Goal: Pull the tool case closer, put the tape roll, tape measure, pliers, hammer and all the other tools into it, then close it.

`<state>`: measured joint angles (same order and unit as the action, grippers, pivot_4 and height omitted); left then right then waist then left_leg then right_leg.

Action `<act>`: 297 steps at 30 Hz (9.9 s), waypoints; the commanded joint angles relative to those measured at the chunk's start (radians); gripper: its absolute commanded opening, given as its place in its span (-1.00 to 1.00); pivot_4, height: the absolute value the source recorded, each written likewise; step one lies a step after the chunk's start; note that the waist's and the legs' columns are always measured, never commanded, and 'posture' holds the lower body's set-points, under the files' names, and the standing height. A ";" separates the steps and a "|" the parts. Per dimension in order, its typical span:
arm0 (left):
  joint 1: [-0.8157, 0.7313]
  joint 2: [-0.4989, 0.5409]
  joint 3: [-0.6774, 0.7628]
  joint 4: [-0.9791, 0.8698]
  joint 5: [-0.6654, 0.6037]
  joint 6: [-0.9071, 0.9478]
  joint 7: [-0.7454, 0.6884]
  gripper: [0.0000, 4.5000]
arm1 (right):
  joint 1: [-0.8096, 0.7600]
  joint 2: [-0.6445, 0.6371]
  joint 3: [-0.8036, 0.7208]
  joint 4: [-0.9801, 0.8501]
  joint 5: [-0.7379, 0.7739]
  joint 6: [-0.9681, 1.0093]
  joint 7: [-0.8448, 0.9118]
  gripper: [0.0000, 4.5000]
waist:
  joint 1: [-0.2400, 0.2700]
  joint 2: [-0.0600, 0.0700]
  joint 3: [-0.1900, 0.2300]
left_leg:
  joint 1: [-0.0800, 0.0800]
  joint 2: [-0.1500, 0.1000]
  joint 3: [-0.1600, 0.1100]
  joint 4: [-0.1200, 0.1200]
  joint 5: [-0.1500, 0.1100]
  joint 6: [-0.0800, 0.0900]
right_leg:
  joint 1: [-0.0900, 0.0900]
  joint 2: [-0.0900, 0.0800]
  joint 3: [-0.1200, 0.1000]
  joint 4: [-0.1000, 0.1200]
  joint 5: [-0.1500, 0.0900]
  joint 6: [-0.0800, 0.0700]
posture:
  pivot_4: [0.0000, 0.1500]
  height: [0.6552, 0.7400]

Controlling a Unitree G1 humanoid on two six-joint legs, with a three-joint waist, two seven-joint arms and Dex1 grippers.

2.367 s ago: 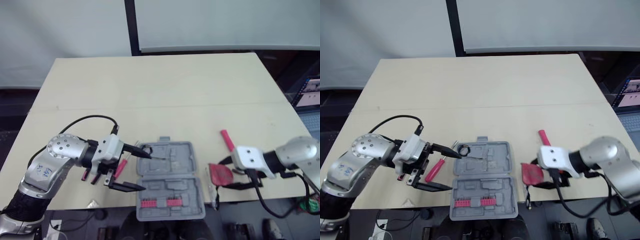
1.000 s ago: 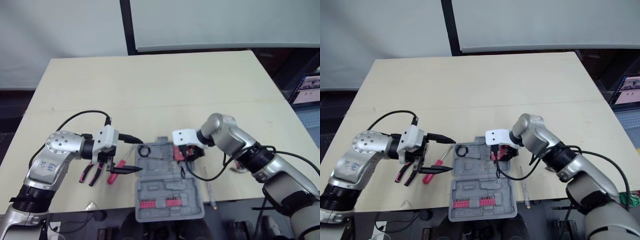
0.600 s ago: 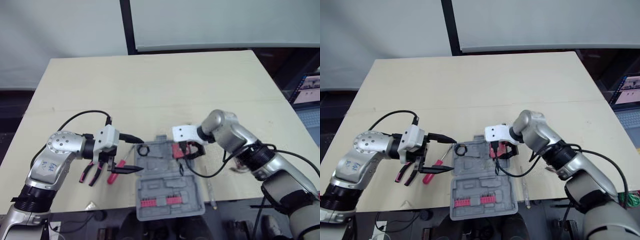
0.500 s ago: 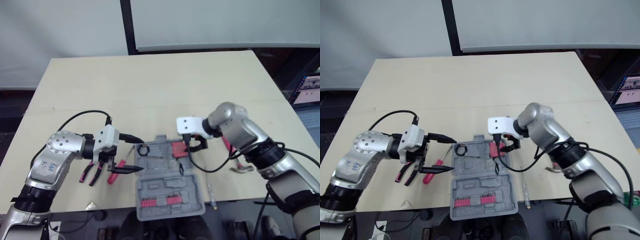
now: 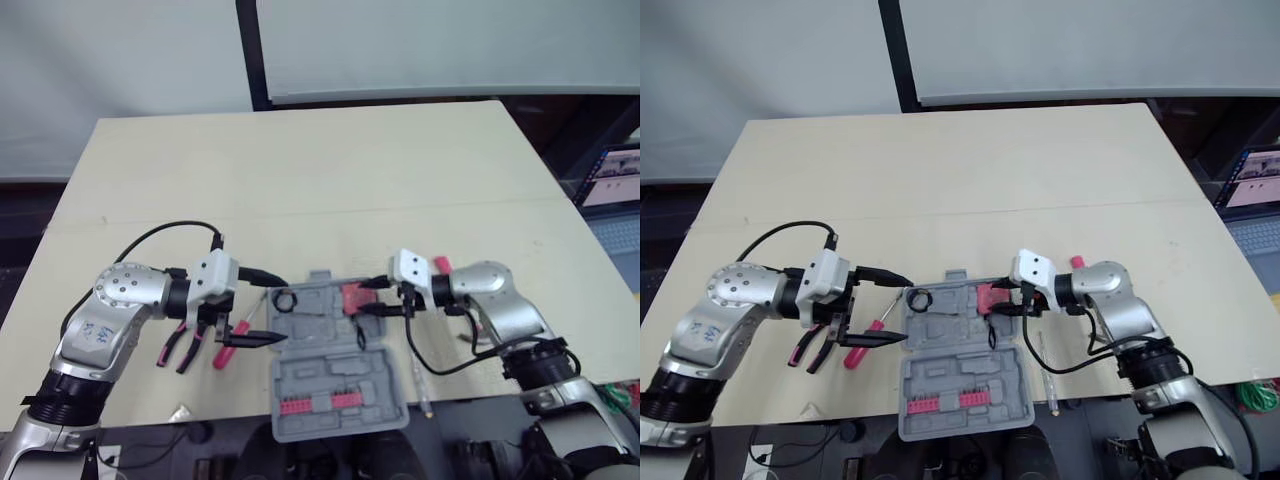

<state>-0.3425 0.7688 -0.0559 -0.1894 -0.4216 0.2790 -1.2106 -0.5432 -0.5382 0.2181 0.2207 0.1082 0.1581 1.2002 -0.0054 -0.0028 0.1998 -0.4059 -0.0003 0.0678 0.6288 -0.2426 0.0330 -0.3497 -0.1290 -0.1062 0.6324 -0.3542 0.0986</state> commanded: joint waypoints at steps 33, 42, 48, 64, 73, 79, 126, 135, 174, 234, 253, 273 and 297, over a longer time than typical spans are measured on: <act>-0.051 -0.013 0.006 -0.004 0.001 -0.005 0.008 1.00 | 0.123 0.093 0.011 0.161 -0.059 0.087 -0.214 -0.02 | 0.004 -0.005 -0.007 | 0.007 0.000 -0.003 0.000 -0.004 -0.005 | 0.009 -0.001 -0.001 -0.004 0.000 0.000 | 1.00 0.71; 0.124 -0.057 0.187 -0.104 -0.081 0.116 0.216 1.00 | 0.226 0.000 -0.256 -0.336 0.206 0.264 -0.255 -0.02 | 0.001 0.001 -0.003 | 0.001 0.000 -0.003 -0.001 -0.002 0.000 | 0.004 -0.001 0.000 -0.004 0.000 0.000 | 1.00 0.71; 0.423 -0.032 0.509 -0.107 -0.132 0.206 0.315 1.00 | 0.491 -0.302 -0.591 -0.433 0.312 0.390 -0.152 0.97 | 0.009 0.001 -0.003 | 0.002 0.001 -0.004 -0.002 -0.008 0.001 | 0.006 -0.001 -0.001 -0.009 0.000 0.000 | 1.00 0.71; 0.814 0.035 0.948 0.296 -0.045 0.040 0.270 1.00 | 0.765 -0.521 -0.883 0.083 0.202 0.068 -0.035 0.99 | 0.005 0.002 -0.003 | 0.003 0.003 -0.002 -0.014 -0.013 0.001 | 0.001 -0.002 0.001 -0.022 -0.001 -0.004 | 1.00 0.71; 0.776 0.002 0.866 0.036 -0.154 0.216 0.316 1.00 | 0.639 -0.494 -0.821 -0.033 0.317 0.140 0.001 0.99 | 0.001 0.004 -0.003 | 0.002 0.003 -0.002 -0.015 -0.012 0.000 | 0.003 -0.002 0.000 -0.021 0.000 -0.003 | 1.00 0.71; 0.772 -0.061 0.742 -0.119 -0.151 0.286 0.398 1.00 | 0.584 -0.475 -0.718 -0.470 0.528 0.399 -0.040 0.99 | 0.001 0.008 -0.004 | 0.003 0.003 -0.002 -0.015 -0.012 0.000 | 0.003 -0.001 0.001 -0.019 0.000 -0.003 | 1.00 0.71; 0.421 -0.223 0.291 0.221 0.176 0.025 0.621 1.00 | 0.084 -0.285 -0.166 -0.734 0.638 0.557 -0.107 0.99 | 0.029 0.002 -0.003 | 0.001 0.003 -0.002 -0.006 -0.010 -0.001 | 0.002 -0.002 -0.001 -0.010 0.001 -0.002 | 1.00 0.71; 0.414 -0.230 0.303 0.258 0.165 -0.005 0.627 0.13 | 0.090 -0.289 -0.170 -0.729 0.632 0.554 -0.107 1.00 | 0.029 0.002 -0.003 | 0.001 0.003 -0.002 -0.006 -0.010 -0.001 | 0.001 -0.002 -0.001 -0.010 0.001 -0.003 | 1.00 0.71; -0.263 -0.017 -0.273 -0.115 0.166 0.349 0.204 0.13 | -0.252 -0.276 0.213 -0.669 0.244 0.691 -0.257 1.00 | 0.009 -0.003 0.001 | -0.004 0.001 0.002 -0.013 0.007 -0.003 | -0.008 0.000 0.000 -0.004 0.001 -0.004 | 1.00 0.71; -0.030 0.006 0.070 0.098 -0.015 0.083 -0.102 1.00 | -0.262 -0.177 0.337 -0.673 -0.034 0.679 -0.079 -0.53 | -0.002 -0.003 0.002 | -0.004 0.002 0.000 -0.004 0.010 -0.003 | -0.008 0.000 -0.001 0.004 0.000 -0.005 | 1.00 0.71; 0.140 0.067 0.054 0.253 0.129 -0.286 -0.135 1.00 | -0.412 -0.085 0.626 -0.599 -0.155 0.846 -0.106 -0.53 | -0.017 -0.003 0.001 | -0.005 0.001 0.001 -0.004 0.004 -0.003 | -0.011 -0.002 -0.002 0.007 0.000 -0.005 | 1.00 0.71; 0.113 0.051 0.040 0.294 0.160 -0.326 -0.092 1.00 | -0.436 -0.027 0.695 -0.488 -0.246 0.810 -0.111 -0.53 | -0.022 -0.003 0.001 | -0.005 0.001 0.001 -0.004 0.003 -0.003 | -0.011 -0.003 -0.002 0.011 0.000 -0.005 | 1.00 0.71; 0.101 0.049 0.034 0.290 0.164 -0.325 -0.084 1.00 | -0.379 0.022 0.714 -0.438 -0.298 0.786 -0.120 -0.53 | -0.023 -0.003 0.001 | -0.004 0.001 0.001 -0.004 0.003 -0.003 | -0.011 -0.003 -0.003 0.011 0.000 -0.005 | 1.00 0.71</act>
<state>-0.2321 0.8206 -0.0210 0.1246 -0.2563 -0.0431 -1.2982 -0.9232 -0.5224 0.9371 -0.2049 -0.1858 0.9579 1.0720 -0.0281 -0.0060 0.2013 -0.4104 0.0006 0.0688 0.6250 -0.2392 0.0297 -0.3609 -0.1316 -0.1095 0.6435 -0.3543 0.0934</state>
